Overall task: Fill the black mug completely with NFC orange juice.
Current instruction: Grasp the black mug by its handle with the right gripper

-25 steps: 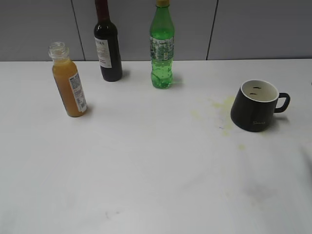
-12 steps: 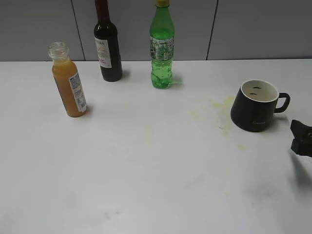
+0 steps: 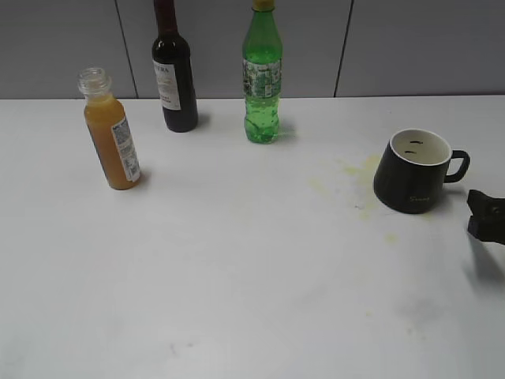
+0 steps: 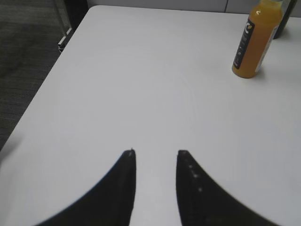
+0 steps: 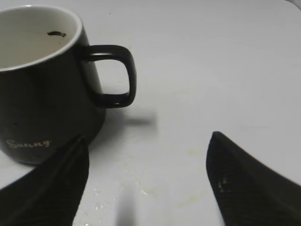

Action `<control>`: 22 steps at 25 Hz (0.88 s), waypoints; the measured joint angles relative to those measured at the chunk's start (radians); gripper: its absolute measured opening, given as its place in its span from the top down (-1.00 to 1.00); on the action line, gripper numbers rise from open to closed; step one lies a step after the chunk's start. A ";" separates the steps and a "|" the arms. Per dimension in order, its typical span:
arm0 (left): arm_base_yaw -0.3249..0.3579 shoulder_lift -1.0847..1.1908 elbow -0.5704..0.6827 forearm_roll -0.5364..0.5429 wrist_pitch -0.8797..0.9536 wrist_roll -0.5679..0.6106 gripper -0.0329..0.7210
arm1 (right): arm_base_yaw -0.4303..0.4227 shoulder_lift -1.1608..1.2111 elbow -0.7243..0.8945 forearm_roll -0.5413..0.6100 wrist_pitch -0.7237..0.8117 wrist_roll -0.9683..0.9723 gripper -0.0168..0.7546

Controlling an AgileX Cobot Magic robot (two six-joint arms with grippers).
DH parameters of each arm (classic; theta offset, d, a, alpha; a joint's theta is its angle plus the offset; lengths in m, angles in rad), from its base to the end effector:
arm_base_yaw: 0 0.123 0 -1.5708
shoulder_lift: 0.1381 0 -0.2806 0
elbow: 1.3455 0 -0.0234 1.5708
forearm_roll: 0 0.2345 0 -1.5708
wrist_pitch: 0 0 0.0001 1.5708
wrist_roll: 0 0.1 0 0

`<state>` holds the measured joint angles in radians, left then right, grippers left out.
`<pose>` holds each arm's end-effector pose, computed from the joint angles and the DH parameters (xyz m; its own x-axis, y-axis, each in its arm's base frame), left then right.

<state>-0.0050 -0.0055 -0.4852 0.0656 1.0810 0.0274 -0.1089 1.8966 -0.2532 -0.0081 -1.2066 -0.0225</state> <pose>-0.0070 0.0058 0.2597 -0.4832 0.0606 -0.8734 -0.0176 0.9967 0.0789 0.2449 -0.0260 0.1055 -0.3430 0.0120 -0.9393 0.0929 0.9954 -0.0213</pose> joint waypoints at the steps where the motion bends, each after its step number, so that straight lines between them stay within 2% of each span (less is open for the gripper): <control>1: 0.000 0.000 0.000 0.000 0.000 0.000 0.29 | -0.014 0.007 -0.011 -0.020 0.000 0.000 -0.58; 8: 0.000 0.000 0.000 0.000 0.000 0.000 0.29 | -0.063 0.061 -0.095 -0.124 0.000 0.000 -0.58; 22: 0.000 0.000 0.000 0.000 0.000 0.001 0.29 | -0.064 0.181 -0.224 -0.145 -0.001 0.001 -0.58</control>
<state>-0.0050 -0.0055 -0.4852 0.0656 1.0810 0.0280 -0.1727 2.0771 -0.4769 -0.1530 -1.2078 -0.0215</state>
